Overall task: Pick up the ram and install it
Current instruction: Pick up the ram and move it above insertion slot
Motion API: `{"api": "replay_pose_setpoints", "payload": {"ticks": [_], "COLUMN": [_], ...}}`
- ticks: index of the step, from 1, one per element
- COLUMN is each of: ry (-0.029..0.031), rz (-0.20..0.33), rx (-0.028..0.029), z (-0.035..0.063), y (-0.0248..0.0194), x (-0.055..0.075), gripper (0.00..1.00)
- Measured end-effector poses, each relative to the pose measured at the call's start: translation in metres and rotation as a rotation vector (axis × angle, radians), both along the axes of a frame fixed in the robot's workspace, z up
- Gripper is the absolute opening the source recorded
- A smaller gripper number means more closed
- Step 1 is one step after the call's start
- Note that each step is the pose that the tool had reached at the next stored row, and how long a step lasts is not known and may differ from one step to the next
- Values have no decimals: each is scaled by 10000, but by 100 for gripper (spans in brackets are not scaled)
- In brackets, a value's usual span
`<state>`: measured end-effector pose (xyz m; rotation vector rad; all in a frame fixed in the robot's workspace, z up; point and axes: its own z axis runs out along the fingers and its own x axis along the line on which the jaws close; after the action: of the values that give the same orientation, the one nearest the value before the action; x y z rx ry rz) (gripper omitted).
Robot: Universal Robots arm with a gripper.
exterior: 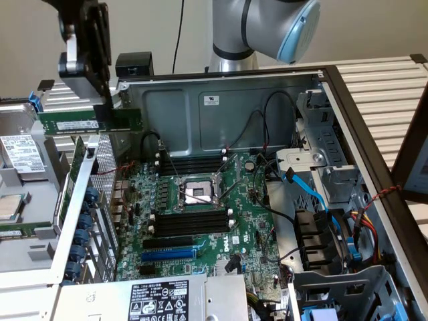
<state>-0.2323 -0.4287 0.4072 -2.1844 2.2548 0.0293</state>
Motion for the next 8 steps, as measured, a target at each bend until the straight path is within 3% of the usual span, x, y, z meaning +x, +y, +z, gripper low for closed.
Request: {"api": "replay_pose_setpoints", "payload": {"ticks": [8], "ry": [1], "rz": [4], "rx": [-1], "z": [-1], "y": [0], "x": [364], "gripper": [12]}}
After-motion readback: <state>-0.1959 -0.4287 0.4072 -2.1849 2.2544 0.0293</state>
